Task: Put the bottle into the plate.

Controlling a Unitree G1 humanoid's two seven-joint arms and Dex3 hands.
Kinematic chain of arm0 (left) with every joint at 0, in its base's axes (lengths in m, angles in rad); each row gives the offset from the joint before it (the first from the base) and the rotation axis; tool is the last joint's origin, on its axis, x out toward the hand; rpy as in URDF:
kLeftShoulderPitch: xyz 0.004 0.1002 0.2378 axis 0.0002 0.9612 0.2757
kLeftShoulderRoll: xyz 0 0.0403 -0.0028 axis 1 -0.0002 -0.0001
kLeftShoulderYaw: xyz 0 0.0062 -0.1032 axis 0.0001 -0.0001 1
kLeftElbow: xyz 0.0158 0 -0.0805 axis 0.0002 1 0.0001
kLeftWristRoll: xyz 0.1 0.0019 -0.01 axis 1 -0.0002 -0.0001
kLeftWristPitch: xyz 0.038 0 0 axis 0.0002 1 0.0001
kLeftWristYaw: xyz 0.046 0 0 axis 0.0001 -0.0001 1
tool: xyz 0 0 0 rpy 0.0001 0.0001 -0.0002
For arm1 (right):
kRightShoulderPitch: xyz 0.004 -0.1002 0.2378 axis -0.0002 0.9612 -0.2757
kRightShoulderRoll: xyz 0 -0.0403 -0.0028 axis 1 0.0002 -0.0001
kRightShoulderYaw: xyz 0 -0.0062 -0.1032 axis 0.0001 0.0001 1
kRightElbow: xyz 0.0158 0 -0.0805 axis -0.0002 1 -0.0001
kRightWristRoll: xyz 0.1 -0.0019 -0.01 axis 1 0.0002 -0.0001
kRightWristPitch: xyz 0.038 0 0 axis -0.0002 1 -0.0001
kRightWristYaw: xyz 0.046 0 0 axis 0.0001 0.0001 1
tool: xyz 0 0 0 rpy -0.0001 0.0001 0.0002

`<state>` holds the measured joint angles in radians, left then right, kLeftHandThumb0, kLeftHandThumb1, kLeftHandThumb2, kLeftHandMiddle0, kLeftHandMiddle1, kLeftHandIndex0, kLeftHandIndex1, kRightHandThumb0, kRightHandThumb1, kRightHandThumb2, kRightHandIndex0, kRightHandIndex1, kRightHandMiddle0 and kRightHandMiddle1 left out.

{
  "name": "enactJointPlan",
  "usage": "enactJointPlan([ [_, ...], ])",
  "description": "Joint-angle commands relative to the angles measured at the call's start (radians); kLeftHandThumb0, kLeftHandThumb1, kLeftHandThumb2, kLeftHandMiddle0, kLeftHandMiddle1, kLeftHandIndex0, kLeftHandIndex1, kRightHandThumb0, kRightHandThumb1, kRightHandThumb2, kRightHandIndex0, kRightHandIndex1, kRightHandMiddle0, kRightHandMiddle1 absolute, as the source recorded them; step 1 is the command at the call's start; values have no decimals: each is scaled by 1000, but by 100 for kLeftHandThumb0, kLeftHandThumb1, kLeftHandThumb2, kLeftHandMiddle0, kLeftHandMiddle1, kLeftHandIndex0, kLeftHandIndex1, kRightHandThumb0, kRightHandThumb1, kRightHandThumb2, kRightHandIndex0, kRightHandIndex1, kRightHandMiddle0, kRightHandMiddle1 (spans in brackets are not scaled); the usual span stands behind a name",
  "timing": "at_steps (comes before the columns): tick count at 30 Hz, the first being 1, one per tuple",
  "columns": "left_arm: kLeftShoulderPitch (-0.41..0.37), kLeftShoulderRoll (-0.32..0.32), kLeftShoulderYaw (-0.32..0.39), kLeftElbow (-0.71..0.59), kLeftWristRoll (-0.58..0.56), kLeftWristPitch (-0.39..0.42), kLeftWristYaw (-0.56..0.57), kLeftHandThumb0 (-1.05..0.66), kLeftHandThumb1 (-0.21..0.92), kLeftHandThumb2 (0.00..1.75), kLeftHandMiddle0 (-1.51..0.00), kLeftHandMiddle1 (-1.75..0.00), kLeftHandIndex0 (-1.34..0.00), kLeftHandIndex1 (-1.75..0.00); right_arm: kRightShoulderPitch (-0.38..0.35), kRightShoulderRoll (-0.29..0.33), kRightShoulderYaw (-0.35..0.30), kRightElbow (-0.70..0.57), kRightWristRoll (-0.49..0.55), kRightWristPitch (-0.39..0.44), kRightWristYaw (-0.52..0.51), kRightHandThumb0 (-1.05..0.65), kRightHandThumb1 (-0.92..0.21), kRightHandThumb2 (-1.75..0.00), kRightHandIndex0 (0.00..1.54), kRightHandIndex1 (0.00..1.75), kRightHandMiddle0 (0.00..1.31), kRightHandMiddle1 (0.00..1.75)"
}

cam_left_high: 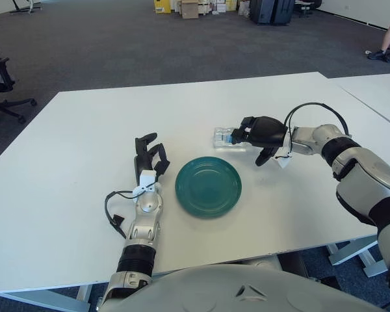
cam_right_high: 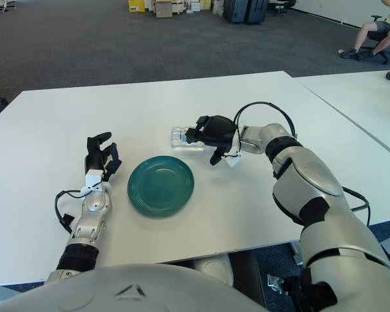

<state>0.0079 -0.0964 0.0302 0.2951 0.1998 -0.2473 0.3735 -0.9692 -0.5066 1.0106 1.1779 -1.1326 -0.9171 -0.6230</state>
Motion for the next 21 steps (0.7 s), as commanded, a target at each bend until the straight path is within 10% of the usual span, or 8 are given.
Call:
enactJointPlan([
  [1, -21, 9, 5, 15, -9, 2, -4, -61, 92, 71, -47, -60, -21, -111, 23, -28, 26, -15, -47, -10, -41, -60, -77, -50, 49, 65, 14, 111],
  [21, -28, 16, 11, 34, -20, -5, -14, -60, 92, 70, -47, -59, -22, -110, 54, -261, -55, -255, -43, -153, -193, -64, -92, -39, 55, 80, 22, 115],
])
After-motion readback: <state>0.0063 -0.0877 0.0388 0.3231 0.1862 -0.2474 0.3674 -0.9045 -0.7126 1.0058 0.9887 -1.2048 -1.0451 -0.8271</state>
